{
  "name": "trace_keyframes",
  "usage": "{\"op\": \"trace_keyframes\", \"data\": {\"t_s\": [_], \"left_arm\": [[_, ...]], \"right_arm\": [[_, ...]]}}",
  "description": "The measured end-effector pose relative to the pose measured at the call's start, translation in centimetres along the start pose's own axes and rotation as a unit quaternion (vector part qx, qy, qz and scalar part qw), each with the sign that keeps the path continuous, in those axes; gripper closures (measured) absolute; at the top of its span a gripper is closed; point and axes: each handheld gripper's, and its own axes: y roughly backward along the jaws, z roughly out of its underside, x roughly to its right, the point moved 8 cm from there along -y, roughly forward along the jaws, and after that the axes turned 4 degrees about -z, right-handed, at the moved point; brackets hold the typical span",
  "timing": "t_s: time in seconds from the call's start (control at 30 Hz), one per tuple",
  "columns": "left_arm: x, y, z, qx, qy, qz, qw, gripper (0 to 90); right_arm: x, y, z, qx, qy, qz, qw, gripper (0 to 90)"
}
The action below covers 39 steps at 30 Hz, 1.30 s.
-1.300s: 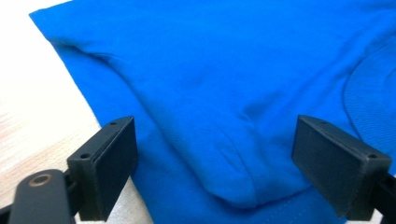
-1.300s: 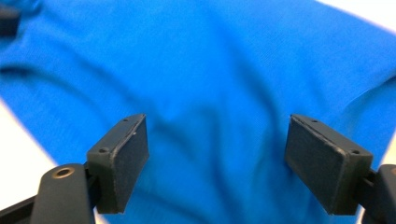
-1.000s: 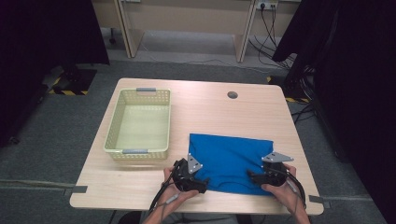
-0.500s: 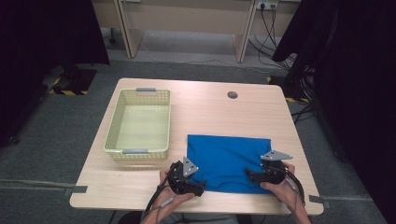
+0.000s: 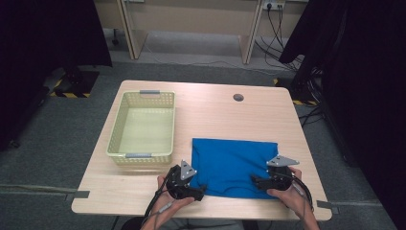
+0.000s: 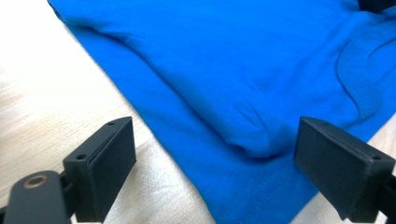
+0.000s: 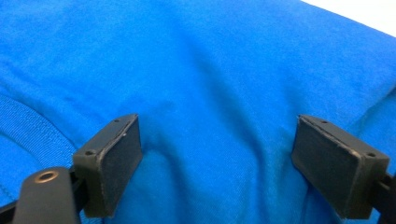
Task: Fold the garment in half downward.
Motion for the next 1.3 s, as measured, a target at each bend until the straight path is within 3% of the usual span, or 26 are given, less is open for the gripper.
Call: {"op": "trace_keyframes", "data": {"t_s": [0.27,0.6,0.73,0.8,0.87,1.0,1.3], "left_arm": [[0.0,0.2,0.3,-0.003,0.01,0.001,0.9999,11.9],[-0.8,0.9,1.0,-0.009,0.012,0.001,0.9999,10.3],[-1.1,1.2,1.2,-0.012,0.014,-0.002,0.9998,9.4],[-1.1,1.3,1.3,-0.014,0.011,-0.002,0.9998,9.4],[-1.2,1.3,1.3,-0.015,0.009,-0.003,0.9998,9.3],[-1.4,1.5,1.4,-0.016,0.006,-0.005,0.9998,9.3],[-1.9,1.9,1.9,-0.017,0.008,-0.01,0.9998,9.0]], "right_arm": [[1.1,-0.3,-0.3,0.0,0.019,-0.019,0.9996,16.0],[1.7,-0.3,-0.3,0.005,0.021,-0.018,0.9996,15.9],[1.4,0.0,-0.5,0.008,0.005,-0.004,0.9999,15.7],[1.3,0.4,-0.8,0.023,-0.016,-0.007,0.9996,15.3],[1.2,0.6,-0.8,0.026,-0.021,-0.007,0.9994,15.2],[0.6,1.2,-1.1,0.039,-0.017,-0.007,0.9991,15.0],[-0.8,1.6,-0.2,0.031,-0.009,-0.011,0.9994,14.7]]}}
